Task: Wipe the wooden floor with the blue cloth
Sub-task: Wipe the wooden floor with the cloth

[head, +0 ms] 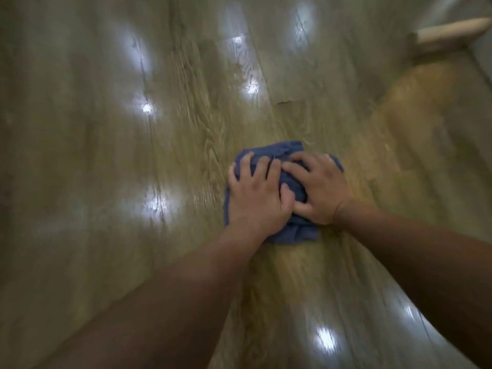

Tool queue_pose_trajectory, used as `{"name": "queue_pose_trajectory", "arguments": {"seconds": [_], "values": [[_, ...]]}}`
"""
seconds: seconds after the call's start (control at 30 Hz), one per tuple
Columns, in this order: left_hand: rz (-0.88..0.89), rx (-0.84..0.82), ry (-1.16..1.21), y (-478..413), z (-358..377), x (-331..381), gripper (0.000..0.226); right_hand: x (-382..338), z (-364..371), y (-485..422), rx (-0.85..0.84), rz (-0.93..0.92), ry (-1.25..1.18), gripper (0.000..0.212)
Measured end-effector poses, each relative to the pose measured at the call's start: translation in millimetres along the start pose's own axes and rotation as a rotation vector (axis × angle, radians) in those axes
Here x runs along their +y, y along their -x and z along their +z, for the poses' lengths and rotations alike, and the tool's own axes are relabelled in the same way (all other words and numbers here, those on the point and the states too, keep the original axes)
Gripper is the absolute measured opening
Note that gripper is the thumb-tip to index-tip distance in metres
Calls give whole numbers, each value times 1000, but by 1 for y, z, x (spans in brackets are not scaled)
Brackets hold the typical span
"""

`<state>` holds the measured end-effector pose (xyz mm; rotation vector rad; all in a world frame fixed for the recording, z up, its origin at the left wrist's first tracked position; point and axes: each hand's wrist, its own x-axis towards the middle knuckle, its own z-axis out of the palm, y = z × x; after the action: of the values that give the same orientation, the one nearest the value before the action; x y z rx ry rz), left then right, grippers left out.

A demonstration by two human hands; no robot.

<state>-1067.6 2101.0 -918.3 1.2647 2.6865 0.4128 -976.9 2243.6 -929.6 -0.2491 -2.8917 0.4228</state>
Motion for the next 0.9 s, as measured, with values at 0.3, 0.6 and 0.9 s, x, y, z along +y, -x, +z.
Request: {"name": "queue_pose_trajectory", "arguments": {"seconds": [0.3, 0.6, 0.9], "values": [[-60, 7, -49, -202, 3, -5, 60, 123, -1, -165, 27, -9, 43, 54], [-109, 6, -31, -221, -9, 2, 64, 145, -6, -188, -56, -52, -31, 59], [-128, -5, -82, -222, -8, 4, 69, 144, -5, -189, -43, -50, -38, 56]]}}
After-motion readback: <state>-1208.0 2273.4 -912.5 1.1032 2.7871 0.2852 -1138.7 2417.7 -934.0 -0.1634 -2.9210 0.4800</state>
